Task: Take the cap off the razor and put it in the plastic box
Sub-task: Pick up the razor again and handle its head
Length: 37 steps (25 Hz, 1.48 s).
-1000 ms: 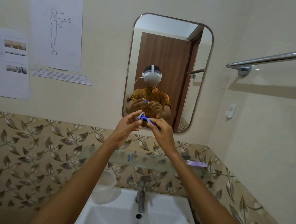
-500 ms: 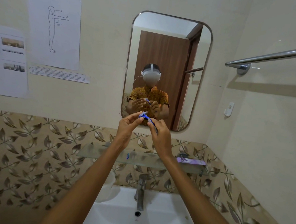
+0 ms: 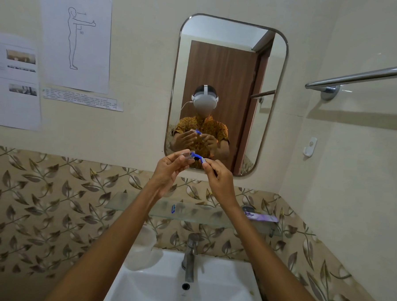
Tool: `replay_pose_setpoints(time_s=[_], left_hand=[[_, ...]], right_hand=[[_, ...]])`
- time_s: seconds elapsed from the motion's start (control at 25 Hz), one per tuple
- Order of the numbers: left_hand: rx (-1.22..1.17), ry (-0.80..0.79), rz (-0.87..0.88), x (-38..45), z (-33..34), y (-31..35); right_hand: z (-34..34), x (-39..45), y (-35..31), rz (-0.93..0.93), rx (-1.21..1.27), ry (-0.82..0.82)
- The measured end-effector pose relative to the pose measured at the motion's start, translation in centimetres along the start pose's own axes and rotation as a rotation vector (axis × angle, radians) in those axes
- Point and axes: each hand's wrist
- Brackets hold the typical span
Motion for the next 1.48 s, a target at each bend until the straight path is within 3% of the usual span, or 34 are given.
replay_pose_setpoints(time_s=[0.32, 0.6, 0.84, 1.12, 1.48], left_hand=[[-0.363, 0.152, -0.093, -1.3, 0.4, -1.0], [-0.637, 0.243, -0.114, -2.0, 0.8, -1.7], [-0.661, 0.3, -0.112, -2.2, 1.6, -1.9], [-0.699, 0.306, -0.116, -2.3, 1.6, -2.1], [-0.543, 0.266, -0.056, -2.4, 1.7, -2.5]], right_hand=[[-0.2, -0.7, 0.4, 0.348, 0.577, -0.166], [0.4, -1.8, 1.5, 0.438, 0.689, -0.216], [0.7, -2.2, 1.3, 0.506, 0.879, -0.253], [1.1, -2.6, 1.5, 0.492, 0.762, -0.224], [2.5, -2.6, 1.2, 0.377, 0.347, -0.017]])
Point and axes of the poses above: each hand's wrist, its own x-axis towards the middle knuckle, its own z-axis out of the palm, y = z × x, and after that the axes turned 14 degrees about z, right-handed
